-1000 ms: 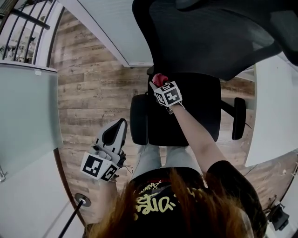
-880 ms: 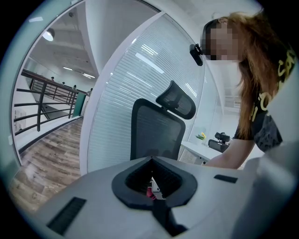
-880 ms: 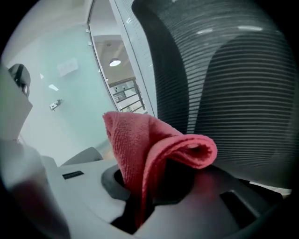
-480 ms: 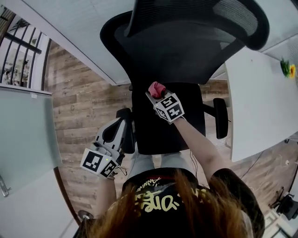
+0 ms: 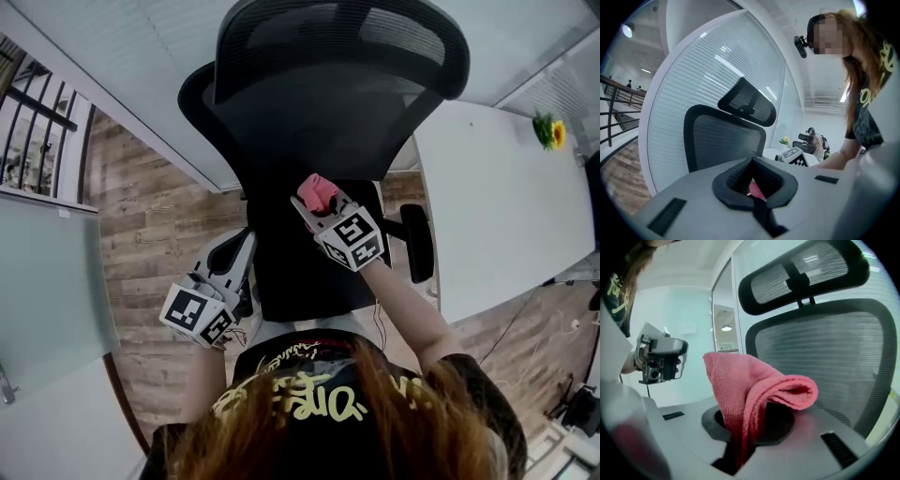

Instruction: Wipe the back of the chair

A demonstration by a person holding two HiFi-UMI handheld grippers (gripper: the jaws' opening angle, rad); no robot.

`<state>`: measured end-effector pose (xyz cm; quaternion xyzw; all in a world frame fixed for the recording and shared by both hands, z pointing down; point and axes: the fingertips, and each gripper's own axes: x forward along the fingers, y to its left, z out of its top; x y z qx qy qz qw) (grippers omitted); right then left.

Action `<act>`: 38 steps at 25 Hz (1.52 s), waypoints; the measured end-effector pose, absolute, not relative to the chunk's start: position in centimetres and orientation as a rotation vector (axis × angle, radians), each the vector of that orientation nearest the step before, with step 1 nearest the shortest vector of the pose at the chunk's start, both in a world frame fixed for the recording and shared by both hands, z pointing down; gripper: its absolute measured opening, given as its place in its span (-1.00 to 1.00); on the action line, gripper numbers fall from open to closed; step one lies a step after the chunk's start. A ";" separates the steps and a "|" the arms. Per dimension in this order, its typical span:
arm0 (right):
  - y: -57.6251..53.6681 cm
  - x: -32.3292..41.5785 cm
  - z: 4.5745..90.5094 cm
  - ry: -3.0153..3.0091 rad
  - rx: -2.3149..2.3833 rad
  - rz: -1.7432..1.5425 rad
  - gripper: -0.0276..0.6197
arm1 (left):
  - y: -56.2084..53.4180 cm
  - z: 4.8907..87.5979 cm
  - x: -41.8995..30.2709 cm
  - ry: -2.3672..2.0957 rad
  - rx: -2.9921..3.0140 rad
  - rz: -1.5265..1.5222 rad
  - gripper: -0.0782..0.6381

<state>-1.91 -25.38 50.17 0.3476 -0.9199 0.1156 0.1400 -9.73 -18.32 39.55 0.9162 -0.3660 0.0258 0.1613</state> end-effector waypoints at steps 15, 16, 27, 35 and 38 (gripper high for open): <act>-21.3 2.7 36.9 -2.888 1.183 0.098 -0.76 | -18.3 34.6 -7.8 -1.033 2.711 0.048 -0.81; -21.0 3.0 36.1 -2.901 1.193 0.084 -0.76 | -18.2 34.2 -7.5 -1.029 2.722 0.043 -0.81; -19.1 5.4 32.3 -2.951 1.333 0.064 -0.76 | -17.4 32.1 -5.9 -0.991 2.785 0.015 -0.81; -18.6 6.6 31.6 -2.944 1.357 0.046 -0.76 | -17.2 31.7 -4.6 -0.970 2.801 0.004 -0.81; -18.5 6.6 31.8 -2.942 1.352 0.056 -0.76 | -17.3 31.5 -4.5 -0.970 2.803 0.000 -0.81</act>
